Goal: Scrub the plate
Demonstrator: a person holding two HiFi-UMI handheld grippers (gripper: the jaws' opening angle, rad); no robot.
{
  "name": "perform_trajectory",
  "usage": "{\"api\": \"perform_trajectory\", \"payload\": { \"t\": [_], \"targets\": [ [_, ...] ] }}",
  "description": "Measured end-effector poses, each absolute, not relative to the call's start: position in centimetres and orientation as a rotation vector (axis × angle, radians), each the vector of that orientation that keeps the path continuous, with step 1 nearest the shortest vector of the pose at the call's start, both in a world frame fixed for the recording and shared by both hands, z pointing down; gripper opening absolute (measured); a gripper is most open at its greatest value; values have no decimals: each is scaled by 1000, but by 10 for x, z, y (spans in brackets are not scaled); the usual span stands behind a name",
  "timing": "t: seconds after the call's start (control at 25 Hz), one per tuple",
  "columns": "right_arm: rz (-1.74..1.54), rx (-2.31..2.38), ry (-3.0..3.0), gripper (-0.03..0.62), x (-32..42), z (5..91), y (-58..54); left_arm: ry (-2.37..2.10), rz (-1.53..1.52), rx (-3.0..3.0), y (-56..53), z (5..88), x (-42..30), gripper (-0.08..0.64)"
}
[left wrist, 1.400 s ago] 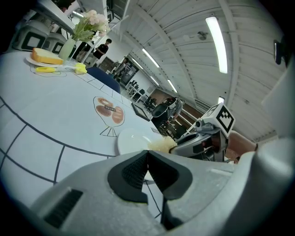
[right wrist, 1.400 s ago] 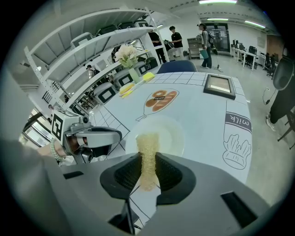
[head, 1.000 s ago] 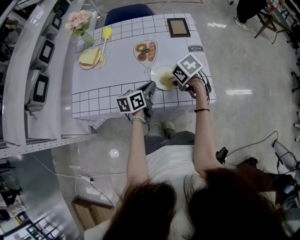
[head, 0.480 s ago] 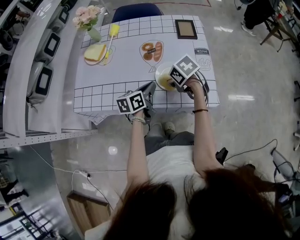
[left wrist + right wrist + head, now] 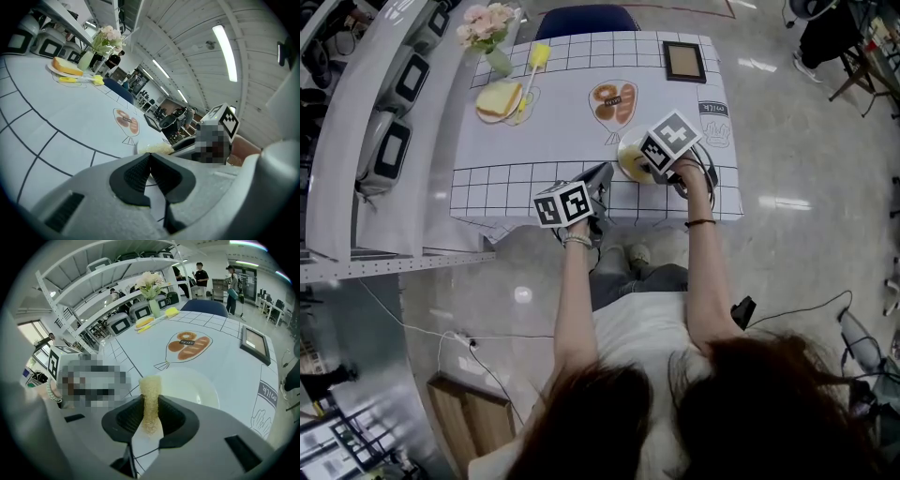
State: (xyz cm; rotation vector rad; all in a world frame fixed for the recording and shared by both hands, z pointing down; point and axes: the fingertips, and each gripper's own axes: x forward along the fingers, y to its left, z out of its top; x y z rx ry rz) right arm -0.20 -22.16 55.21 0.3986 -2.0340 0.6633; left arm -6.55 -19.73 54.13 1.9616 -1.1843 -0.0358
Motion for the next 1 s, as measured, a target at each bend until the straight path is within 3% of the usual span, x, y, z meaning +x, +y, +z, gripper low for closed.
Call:
{"api": "perform_trajectory", "payload": {
  "t": [1.0],
  "targets": [
    [649, 560, -2122, 78, -2, 551, -254, -1179, -8, 1997, -214, 539, -64, 11]
  ]
}}
